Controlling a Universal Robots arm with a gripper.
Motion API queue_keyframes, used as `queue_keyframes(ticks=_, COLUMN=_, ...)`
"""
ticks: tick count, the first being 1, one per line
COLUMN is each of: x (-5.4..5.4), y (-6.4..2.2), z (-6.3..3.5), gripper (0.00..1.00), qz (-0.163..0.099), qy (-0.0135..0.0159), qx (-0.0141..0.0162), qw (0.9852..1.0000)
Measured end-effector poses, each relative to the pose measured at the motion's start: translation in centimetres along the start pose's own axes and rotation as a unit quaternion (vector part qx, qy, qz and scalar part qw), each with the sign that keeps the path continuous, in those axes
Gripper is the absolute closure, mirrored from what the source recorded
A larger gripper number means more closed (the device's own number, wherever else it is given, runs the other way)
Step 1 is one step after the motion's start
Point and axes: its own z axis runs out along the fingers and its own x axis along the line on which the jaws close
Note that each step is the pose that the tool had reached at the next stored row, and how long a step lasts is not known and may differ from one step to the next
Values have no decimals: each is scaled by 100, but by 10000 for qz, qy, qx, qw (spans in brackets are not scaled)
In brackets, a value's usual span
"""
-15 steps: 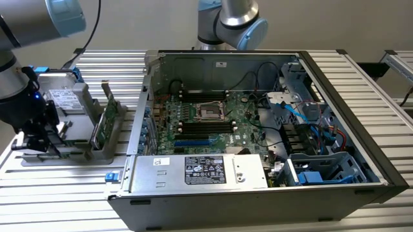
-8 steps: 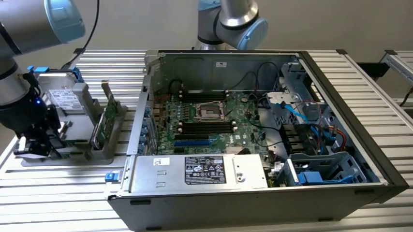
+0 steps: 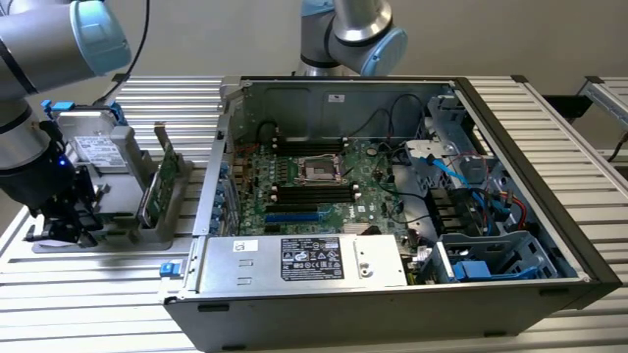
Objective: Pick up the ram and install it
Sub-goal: 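Pick up the ram and move it above insertion slot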
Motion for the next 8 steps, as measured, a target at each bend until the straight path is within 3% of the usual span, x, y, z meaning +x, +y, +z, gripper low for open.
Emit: queue_keyframes(ticks=8, x=-2, y=1, z=35, gripper=64, qz=33, qy=-10, qx=0, qw=10000)
